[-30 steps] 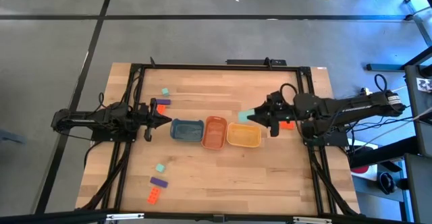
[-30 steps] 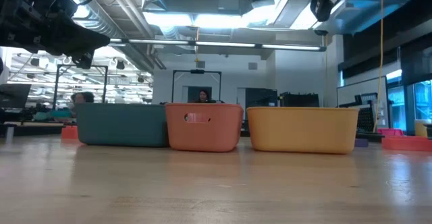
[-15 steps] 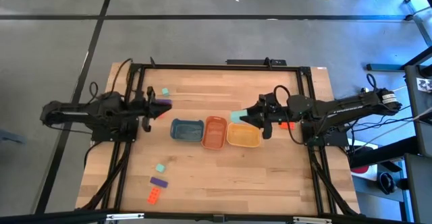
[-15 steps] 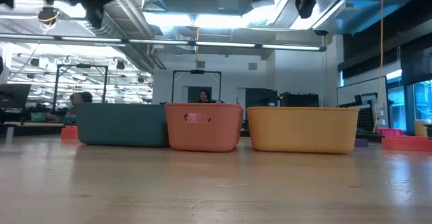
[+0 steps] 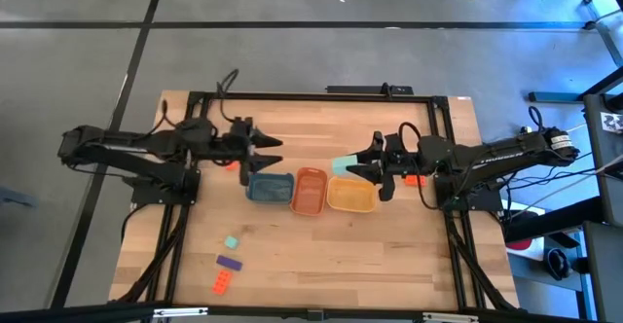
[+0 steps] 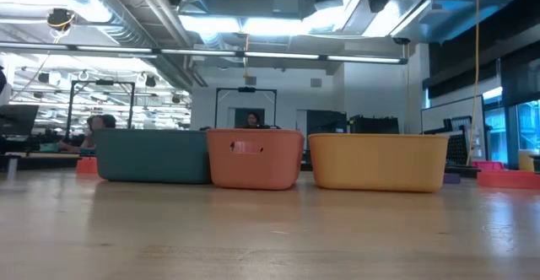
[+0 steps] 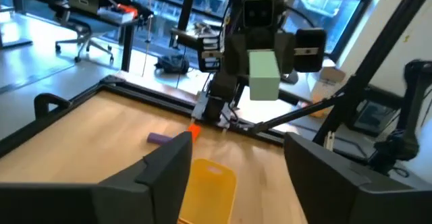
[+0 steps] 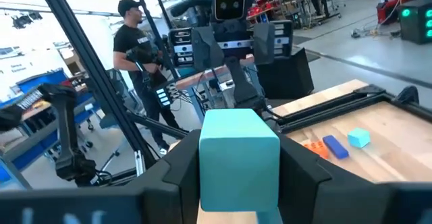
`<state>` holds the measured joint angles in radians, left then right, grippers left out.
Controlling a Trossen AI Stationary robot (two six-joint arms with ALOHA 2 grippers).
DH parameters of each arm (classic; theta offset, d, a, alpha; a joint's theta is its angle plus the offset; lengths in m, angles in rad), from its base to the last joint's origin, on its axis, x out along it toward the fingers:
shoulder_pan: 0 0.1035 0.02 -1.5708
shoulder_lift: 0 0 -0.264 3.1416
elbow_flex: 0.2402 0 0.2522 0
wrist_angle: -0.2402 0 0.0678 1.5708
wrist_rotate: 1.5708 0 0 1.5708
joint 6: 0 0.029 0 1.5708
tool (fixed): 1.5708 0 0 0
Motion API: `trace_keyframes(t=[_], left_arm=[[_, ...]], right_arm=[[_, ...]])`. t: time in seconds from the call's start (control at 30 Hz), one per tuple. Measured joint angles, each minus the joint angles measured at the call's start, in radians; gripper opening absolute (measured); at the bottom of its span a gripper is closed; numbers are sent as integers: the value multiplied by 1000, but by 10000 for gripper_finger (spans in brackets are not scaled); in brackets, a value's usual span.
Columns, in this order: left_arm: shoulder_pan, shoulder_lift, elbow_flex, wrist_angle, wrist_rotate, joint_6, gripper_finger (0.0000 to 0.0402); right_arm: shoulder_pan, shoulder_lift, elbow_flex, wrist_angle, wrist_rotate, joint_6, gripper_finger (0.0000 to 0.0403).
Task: Sort & place blocks by color
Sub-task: Put the top right light blue rectangular block into the yellow bin
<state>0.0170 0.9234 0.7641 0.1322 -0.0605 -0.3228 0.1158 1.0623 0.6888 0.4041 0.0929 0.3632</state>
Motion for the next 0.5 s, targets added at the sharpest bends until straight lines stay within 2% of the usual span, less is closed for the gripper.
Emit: trace_keyframes(t=[0.13,0.37,0.43,0.5], left_arm=[[0,77,48,-1,11,24,240],[-6,79,57,-1,39,37,238],[-7,55,57,-1,52,37,238],[-7,24,57,2,53,37,238]], right_arm=[[2,12,0,0,0,-3,137],[27,44,1,-3,0,4,137],[34,59,36,-78,0,50,137],[43,88,125,-286,0,98,137]])
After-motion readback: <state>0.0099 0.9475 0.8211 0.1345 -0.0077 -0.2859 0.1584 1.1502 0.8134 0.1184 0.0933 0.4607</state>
